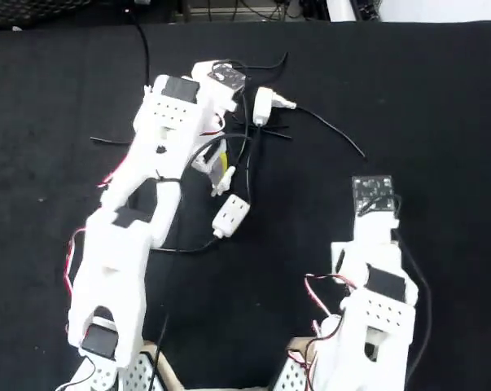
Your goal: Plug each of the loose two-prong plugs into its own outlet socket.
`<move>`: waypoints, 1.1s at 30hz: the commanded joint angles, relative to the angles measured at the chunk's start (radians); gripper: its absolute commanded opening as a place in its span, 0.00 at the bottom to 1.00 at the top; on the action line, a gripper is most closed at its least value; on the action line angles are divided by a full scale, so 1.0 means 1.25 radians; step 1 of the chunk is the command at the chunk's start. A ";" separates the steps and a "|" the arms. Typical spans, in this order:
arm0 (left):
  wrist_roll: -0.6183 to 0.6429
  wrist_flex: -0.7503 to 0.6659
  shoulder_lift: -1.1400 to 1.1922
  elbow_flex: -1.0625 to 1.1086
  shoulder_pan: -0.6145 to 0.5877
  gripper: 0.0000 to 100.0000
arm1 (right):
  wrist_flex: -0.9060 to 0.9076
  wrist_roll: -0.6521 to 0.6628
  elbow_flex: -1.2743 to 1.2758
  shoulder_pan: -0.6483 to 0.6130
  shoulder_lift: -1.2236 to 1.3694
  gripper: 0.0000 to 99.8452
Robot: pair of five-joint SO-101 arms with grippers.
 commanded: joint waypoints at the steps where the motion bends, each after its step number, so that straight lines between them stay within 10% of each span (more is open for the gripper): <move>1: -0.014 -0.010 0.072 -0.133 0.017 0.24 | -0.010 -0.009 0.006 -0.029 -0.036 0.18; 33: 0.032 0.021 0.378 -0.547 0.031 0.24 | -0.015 -0.009 0.013 -0.031 -0.042 0.18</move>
